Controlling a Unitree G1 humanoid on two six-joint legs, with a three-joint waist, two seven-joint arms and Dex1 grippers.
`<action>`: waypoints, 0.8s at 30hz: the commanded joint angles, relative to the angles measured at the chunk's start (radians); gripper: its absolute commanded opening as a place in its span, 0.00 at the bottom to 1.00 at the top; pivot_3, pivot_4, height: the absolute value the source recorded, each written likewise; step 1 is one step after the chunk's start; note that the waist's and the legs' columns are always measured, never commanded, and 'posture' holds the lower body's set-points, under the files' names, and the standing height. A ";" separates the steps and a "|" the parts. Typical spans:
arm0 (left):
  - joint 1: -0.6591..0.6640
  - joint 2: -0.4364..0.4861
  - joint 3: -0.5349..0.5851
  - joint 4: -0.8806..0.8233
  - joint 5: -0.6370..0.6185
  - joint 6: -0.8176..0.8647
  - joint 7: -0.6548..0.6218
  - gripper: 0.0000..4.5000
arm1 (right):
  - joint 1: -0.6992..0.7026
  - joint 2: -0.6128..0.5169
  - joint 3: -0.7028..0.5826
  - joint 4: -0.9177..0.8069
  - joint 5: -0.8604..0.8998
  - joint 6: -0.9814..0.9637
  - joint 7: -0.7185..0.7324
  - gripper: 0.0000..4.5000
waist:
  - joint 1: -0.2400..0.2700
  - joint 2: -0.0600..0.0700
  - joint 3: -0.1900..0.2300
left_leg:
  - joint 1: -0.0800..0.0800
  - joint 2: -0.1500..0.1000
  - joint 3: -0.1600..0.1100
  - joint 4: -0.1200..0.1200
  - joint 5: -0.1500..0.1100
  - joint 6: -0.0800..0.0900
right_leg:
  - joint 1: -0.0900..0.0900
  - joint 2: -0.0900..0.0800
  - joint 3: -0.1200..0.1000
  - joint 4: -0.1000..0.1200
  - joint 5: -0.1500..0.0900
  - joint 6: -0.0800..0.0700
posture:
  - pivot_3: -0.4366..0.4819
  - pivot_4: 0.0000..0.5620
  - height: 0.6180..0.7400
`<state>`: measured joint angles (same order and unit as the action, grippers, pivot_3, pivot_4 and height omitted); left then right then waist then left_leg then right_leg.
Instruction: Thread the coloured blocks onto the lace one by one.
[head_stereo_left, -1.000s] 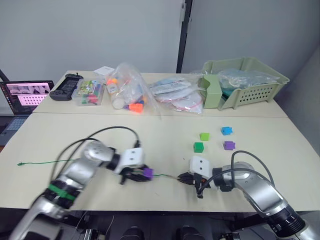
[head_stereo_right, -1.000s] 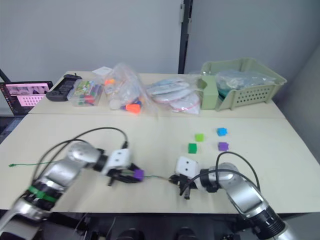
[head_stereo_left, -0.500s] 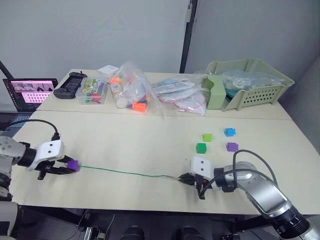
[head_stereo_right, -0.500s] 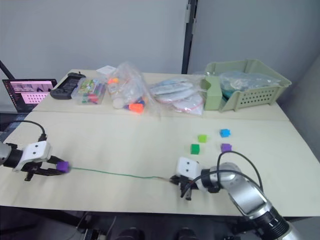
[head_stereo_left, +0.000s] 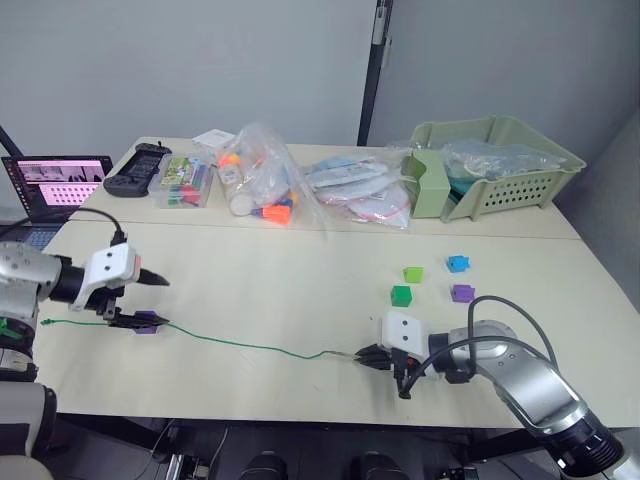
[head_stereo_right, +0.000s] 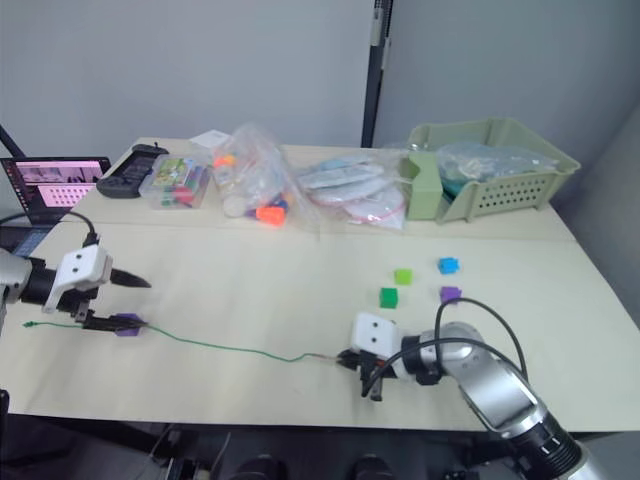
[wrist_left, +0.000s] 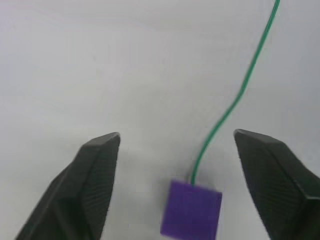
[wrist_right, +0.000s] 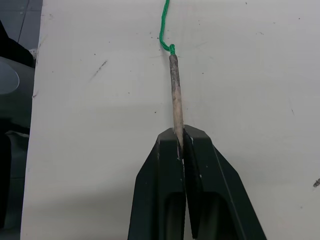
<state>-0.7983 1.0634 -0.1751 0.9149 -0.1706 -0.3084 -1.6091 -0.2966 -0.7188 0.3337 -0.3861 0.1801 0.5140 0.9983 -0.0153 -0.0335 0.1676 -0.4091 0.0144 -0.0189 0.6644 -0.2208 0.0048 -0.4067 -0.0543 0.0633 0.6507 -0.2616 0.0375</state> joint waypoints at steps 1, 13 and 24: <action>0.049 0.091 -0.088 -0.278 -0.175 0.197 -0.005 0.99 | -0.021 0.017 -0.003 -0.041 0.009 0.022 -0.012 0.00 | -0.006 0.000 0.000 | 0.000 0.000 0.000 0.000 0.000 0.000 | 0.000 0.000 0.000 0.000 0.000 0.000 | 0.48 0.27 1.00; 0.291 -0.311 -0.130 -0.996 -0.124 0.586 0.403 0.99 | -0.100 0.118 0.090 -0.068 -0.030 0.177 -0.110 0.00 | 0.000 0.000 0.001 | 0.002 -0.002 -0.005 0.003 0.000 0.000 | -0.001 -0.001 0.001 0.008 0.000 0.000 | 0.48 0.27 1.00; 0.314 -0.393 -0.169 -0.966 -0.012 0.515 0.408 0.99 | -0.110 0.120 0.098 -0.079 -0.035 0.207 -0.126 0.00 | -0.001 0.000 0.001 | 0.003 -0.002 -0.003 0.003 0.000 0.000 | 0.000 0.000 0.001 0.007 0.000 0.000 | 0.48 0.27 1.00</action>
<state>-0.4860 0.6727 -0.3572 -0.0456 -0.1878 0.2206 -1.1990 -0.3896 -0.6016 0.4394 -0.4243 0.1408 0.7230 0.8728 -0.0159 -0.0331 0.1688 -0.4068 0.0125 -0.0224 0.6674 -0.2209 0.0048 -0.4066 -0.0543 0.0643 0.6576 -0.2618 0.0375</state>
